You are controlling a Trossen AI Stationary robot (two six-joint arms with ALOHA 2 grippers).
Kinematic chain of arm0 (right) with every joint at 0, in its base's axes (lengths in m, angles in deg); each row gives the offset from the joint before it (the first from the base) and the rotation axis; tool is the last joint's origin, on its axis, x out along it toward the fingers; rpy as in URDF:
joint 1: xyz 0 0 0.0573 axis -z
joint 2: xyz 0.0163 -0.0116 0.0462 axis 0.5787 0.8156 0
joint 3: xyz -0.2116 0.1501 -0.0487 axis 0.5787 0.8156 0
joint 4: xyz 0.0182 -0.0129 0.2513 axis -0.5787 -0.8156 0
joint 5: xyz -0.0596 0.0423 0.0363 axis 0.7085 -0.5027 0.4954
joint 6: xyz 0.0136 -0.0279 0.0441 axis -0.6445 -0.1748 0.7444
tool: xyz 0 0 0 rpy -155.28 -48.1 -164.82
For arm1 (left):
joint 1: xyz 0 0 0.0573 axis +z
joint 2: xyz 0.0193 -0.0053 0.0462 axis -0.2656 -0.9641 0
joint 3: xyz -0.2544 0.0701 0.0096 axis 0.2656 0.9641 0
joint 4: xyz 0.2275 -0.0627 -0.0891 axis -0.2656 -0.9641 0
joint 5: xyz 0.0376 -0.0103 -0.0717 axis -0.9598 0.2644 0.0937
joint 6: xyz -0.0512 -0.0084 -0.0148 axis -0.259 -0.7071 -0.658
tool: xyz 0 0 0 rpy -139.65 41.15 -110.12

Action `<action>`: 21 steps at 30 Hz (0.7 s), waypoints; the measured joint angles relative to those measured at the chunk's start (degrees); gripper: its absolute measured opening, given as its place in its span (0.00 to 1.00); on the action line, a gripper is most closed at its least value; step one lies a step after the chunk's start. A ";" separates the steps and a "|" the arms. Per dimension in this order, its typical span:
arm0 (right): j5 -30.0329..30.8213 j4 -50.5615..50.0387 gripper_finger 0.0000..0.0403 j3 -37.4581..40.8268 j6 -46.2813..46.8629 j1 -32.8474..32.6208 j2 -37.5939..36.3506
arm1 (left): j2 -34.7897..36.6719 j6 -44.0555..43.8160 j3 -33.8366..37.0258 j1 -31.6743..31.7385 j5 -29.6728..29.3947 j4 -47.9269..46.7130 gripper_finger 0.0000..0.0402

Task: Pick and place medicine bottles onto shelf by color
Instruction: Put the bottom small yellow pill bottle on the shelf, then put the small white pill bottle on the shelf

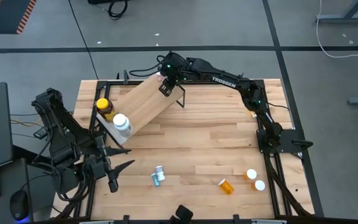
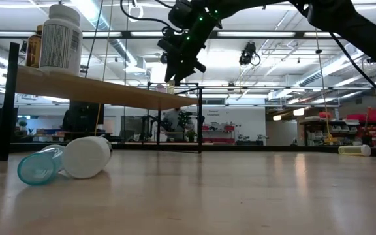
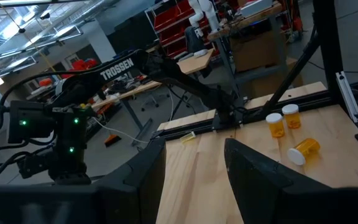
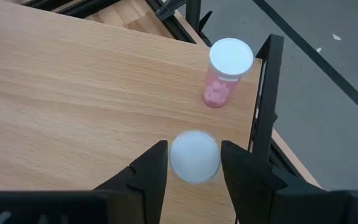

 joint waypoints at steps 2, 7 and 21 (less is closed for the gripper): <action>0.48 0.01 0.42 0.00 0.02 0.00 0.00 | 0.00 -0.03 0.00 0.00 0.00 0.00 0.43; 1.04 -0.03 0.45 0.00 0.02 -0.07 0.00 | 0.00 -0.04 0.01 0.00 0.01 0.00 0.43; 1.67 0.39 0.46 0.00 -1.47 -0.07 -0.05 | 0.00 -0.02 0.01 0.00 0.00 -0.01 0.43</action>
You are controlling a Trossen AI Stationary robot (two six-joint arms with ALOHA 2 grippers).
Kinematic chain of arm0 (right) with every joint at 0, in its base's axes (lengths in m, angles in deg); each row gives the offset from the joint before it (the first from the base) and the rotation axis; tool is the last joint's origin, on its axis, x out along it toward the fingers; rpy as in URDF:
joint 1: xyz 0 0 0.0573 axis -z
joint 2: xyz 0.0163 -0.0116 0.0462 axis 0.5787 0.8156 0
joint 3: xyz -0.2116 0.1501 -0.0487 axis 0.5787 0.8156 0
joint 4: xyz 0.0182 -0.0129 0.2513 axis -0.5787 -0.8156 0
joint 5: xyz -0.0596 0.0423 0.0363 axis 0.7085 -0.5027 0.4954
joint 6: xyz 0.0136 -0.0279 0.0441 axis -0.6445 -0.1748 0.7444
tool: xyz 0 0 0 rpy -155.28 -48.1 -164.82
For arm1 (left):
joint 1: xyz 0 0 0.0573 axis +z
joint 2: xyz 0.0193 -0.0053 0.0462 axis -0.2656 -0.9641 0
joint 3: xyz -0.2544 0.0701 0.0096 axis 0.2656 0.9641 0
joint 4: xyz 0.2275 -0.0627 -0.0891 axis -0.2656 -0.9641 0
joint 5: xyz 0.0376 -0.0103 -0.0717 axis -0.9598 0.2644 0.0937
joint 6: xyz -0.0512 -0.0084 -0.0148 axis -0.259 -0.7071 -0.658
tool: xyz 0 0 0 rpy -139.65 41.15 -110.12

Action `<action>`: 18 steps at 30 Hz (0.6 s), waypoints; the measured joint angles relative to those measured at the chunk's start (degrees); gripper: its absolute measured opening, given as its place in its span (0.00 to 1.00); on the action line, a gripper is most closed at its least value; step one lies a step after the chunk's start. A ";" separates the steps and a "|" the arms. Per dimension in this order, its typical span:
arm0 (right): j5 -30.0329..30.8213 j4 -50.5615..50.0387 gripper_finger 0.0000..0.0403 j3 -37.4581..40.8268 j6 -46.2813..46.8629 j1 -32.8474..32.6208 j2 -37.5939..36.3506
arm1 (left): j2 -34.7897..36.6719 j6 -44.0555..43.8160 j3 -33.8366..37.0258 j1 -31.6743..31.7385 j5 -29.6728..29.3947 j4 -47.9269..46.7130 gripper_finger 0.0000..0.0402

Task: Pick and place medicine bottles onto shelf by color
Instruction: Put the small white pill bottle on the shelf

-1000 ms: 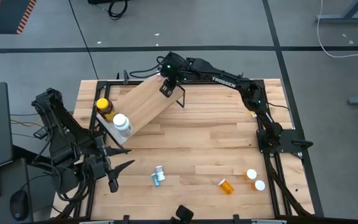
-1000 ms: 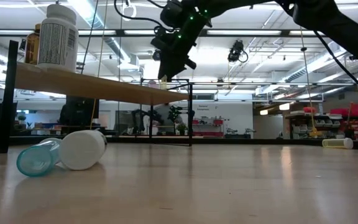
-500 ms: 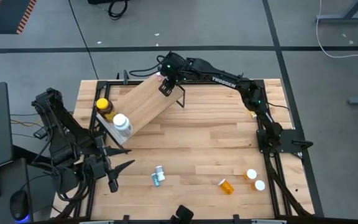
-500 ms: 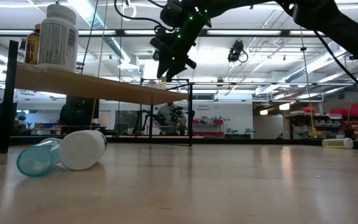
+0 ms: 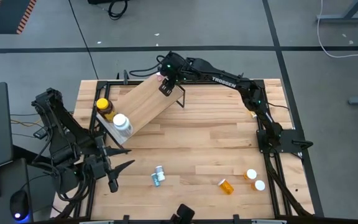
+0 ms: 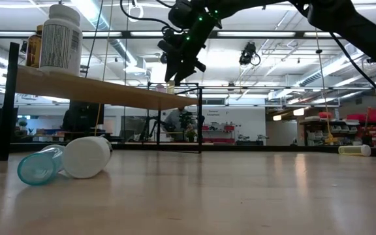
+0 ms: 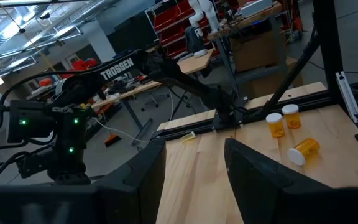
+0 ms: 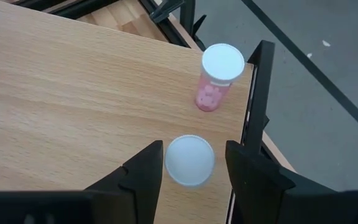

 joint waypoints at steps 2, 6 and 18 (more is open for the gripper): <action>0.02 -0.14 0.46 0.00 -0.22 0.02 -0.30 | 0.00 -0.02 0.00 0.00 0.00 -0.07 0.43; 0.24 -0.48 0.50 -0.28 -1.36 0.00 -1.78 | 0.00 -0.35 -0.01 0.15 0.02 -0.80 0.43; 2.94 -10.93 0.65 -0.44 -0.70 -1.20 -9.57 | 0.00 -0.52 -0.02 0.15 0.02 -0.91 0.43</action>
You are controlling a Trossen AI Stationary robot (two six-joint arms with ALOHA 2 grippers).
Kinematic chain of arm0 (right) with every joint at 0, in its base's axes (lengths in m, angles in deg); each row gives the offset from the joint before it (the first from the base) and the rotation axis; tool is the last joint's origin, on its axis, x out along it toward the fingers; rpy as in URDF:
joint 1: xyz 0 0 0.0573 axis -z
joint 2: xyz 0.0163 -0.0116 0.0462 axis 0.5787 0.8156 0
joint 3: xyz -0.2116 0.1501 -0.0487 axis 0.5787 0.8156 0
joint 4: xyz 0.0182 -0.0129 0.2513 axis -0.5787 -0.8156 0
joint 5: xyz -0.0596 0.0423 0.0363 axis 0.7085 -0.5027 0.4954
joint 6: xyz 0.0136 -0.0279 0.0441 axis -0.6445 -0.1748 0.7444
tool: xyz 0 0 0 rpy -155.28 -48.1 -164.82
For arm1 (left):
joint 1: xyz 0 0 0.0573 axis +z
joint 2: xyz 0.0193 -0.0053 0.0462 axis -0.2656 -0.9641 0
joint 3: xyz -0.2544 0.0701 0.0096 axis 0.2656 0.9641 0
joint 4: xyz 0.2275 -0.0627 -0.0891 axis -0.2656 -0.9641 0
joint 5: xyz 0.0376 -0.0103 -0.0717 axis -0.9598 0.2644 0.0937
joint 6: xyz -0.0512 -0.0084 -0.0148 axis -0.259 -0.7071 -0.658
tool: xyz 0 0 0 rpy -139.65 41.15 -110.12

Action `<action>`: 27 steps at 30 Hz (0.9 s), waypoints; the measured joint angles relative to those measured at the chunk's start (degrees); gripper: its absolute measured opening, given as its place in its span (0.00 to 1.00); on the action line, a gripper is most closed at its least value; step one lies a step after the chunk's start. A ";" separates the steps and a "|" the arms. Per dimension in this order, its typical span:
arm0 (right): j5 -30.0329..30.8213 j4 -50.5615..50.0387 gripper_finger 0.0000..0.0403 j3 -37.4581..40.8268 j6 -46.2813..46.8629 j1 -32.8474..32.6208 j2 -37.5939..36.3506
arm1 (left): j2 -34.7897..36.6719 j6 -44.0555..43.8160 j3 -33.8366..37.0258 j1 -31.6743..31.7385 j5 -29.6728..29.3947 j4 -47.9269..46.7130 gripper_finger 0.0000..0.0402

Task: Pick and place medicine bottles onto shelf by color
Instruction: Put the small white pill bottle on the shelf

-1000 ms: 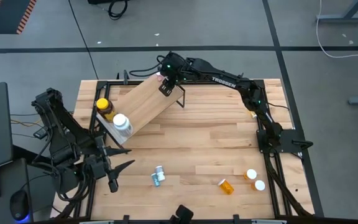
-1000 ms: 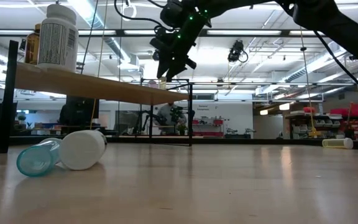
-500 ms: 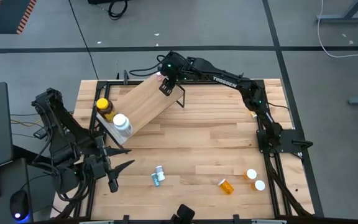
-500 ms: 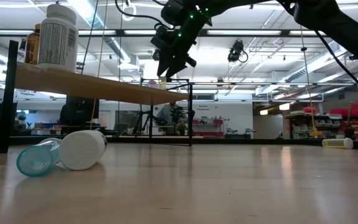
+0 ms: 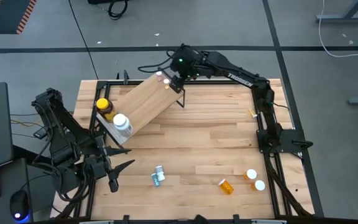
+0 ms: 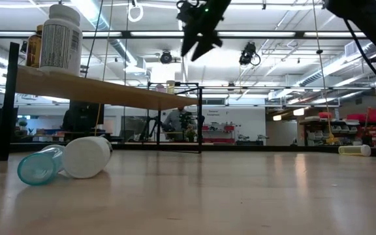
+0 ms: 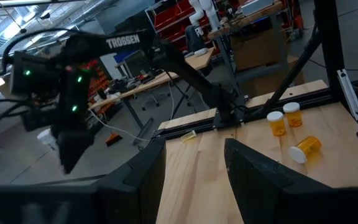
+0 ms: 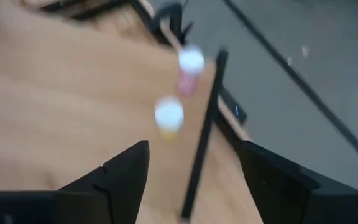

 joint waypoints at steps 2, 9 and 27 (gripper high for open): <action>-0.14 -5.85 0.66 -0.02 1.23 -0.38 -0.78 | 0.00 -0.56 0.02 0.00 0.00 -0.37 0.43; -0.04 -18.37 0.66 0.75 5.59 -4.90 -0.96 | 0.00 -1.30 0.02 0.02 0.00 -0.78 0.43; 9.03 -15.62 0.66 15.03 20.26 -24.59 -0.89 | 0.00 -1.29 0.01 0.02 0.01 -3.74 0.43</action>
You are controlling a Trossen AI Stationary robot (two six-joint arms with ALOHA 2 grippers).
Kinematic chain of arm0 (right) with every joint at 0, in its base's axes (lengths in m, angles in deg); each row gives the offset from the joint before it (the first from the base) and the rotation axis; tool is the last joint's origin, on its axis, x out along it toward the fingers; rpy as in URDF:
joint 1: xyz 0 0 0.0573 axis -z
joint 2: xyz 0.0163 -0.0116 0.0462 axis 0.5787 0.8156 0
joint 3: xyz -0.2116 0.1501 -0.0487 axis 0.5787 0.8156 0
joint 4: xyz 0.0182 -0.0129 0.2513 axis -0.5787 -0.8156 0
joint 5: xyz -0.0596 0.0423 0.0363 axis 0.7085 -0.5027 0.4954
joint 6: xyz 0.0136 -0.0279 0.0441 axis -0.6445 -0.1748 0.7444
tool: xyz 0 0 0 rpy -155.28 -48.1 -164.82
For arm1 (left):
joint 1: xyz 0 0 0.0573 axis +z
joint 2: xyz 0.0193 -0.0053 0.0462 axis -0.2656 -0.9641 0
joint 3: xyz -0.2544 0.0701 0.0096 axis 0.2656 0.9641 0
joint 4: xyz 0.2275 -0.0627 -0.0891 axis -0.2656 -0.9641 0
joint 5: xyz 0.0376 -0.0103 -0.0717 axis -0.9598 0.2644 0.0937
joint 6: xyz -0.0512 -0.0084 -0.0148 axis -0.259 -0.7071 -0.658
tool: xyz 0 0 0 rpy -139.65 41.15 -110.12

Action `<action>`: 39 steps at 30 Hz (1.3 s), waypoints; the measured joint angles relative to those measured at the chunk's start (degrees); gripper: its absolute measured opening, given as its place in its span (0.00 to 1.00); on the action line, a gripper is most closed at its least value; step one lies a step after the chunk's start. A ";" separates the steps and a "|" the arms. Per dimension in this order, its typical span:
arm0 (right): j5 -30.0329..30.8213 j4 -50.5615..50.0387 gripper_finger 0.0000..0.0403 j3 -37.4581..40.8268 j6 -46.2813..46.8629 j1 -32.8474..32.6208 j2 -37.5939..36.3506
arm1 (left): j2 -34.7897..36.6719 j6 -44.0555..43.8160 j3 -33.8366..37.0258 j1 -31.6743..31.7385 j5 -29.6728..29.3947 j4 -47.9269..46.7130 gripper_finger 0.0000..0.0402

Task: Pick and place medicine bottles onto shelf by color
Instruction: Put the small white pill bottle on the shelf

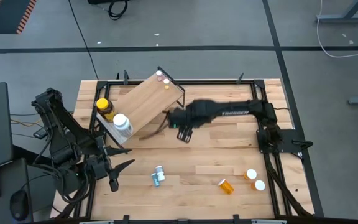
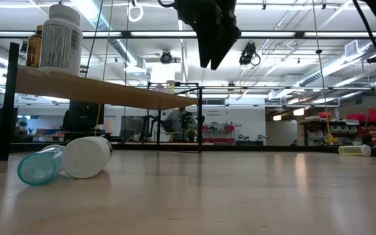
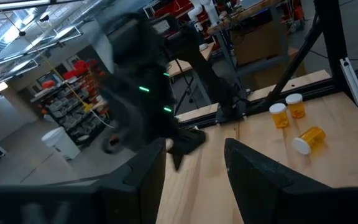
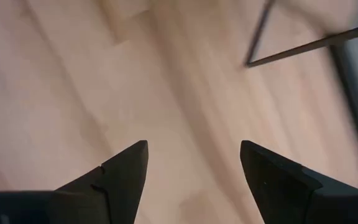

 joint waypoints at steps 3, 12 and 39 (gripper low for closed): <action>-0.22 5.07 0.66 5.55 2.06 -3.41 0.00 | 0.00 0.02 -0.02 0.00 0.01 -0.25 0.43; 2.79 24.37 0.65 16.65 0.85 -14.02 0.02 | -0.02 0.04 0.00 0.00 0.02 -1.81 0.43; 7.11 72.90 0.65 37.71 -35.87 -20.94 0.13 | -0.02 -3.11 -0.01 0.00 2.64 -1.68 0.43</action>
